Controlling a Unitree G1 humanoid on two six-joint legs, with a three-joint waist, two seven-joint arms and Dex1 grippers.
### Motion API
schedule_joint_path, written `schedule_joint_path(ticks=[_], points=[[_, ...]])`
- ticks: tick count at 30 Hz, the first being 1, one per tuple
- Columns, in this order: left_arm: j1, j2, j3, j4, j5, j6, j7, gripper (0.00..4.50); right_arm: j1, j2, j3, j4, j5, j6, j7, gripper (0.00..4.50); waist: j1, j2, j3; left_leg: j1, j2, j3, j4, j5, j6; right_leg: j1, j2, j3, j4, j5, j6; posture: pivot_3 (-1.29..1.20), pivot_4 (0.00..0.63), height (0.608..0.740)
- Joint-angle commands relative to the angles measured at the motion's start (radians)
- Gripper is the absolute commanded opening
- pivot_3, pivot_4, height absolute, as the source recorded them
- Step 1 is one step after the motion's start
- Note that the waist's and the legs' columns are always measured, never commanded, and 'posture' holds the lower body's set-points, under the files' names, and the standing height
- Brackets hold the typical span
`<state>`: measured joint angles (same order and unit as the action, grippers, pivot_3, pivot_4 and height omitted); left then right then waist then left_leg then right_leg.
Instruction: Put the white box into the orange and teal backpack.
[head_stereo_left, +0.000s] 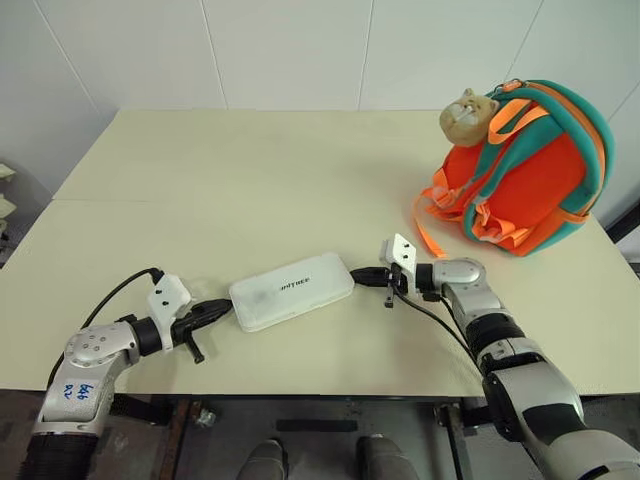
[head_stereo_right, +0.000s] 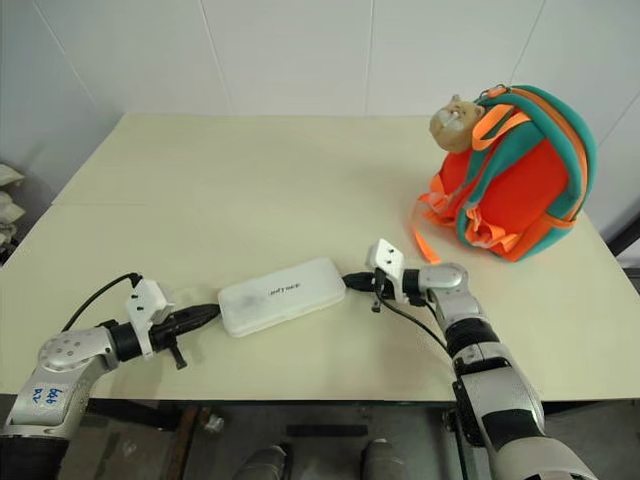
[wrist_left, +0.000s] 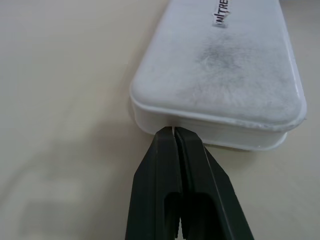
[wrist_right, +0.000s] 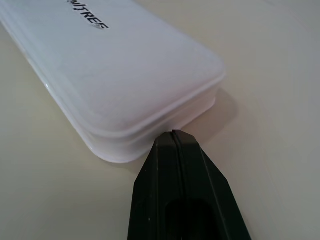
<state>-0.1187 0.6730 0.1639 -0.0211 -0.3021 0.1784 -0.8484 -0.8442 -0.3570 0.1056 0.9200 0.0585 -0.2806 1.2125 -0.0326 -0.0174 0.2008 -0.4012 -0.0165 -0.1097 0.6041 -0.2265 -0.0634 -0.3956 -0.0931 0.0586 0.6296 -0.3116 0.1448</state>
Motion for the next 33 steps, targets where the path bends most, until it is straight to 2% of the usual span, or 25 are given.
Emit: schedule_joint_path(ticks=[1, 7, 14, 22, 29, 33], points=[[-0.040, -0.025, -0.049, -0.015, 0.004, -0.010, -0.014, 0.09, 0.051, 0.001, 0.009, -0.157, 0.038, 0.051, 0.046, 0.03, 0.002, 0.000, 0.000, 0.000, 0.000, 0.000, 0.000, 0.000, 0.000, 0.000, 0.000, 0.000, 0.000, 0.000, 0.000, 0.00, 0.150, 0.740], [-0.135, -0.067, -0.101, 0.065, 0.035, -0.031, -0.032, 0.09, 0.211, -0.112, -0.024, -0.457, 0.093, 0.208, 0.048, 0.03, 0.006, 0.000, 0.000, 0.000, -0.001, -0.001, 0.002, 0.000, 0.000, 0.001, 0.000, 0.000, 0.000, 0.000, 0.000, 0.00, 0.150, 0.740], [-0.250, -0.115, -0.163, 0.209, 0.070, -0.085, -0.063, 0.09, 0.353, -0.227, -0.097, -0.682, 0.149, 0.352, -0.005, 0.03, 0.004, 0.000, 0.000, -0.001, -0.001, -0.001, 0.006, 0.000, 0.000, 0.002, 0.000, 0.000, 0.000, 0.001, 0.002, 0.00, 0.150, 0.740], [-0.335, -0.157, -0.211, 0.311, 0.101, -0.108, -0.083, 0.09, 0.429, -0.250, -0.124, -0.777, 0.164, 0.407, -0.077, 0.03, 0.006, 0.000, 0.000, -0.001, -0.001, -0.001, 0.007, 0.000, 0.001, 0.002, 0.000, 0.000, 0.001, 0.001, 0.002, 0.00, 0.150, 0.740], [-0.350, -0.136, -0.180, 0.322, 0.110, -0.087, -0.054, 0.09, 0.452, -0.262, -0.132, -0.755, 0.149, 0.400, -0.126, 0.03, 0.005, 0.000, 0.000, -0.001, -0.002, -0.001, 0.008, 0.000, 0.001, 0.003, -0.001, 0.000, 0.000, 0.002, 0.003, 0.00, 0.150, 0.740], [-0.318, -0.081, -0.149, 0.261, 0.094, -0.035, -0.064, 0.91, 0.423, -0.287, -0.155, -0.701, 0.144, 0.363, -0.143, 0.89, 0.001, 0.000, 0.000, -0.001, -0.002, -0.001, 0.007, 0.000, 0.001, 0.003, -0.001, 0.000, 0.000, 0.002, 0.003, 0.00, 0.150, 0.740]])
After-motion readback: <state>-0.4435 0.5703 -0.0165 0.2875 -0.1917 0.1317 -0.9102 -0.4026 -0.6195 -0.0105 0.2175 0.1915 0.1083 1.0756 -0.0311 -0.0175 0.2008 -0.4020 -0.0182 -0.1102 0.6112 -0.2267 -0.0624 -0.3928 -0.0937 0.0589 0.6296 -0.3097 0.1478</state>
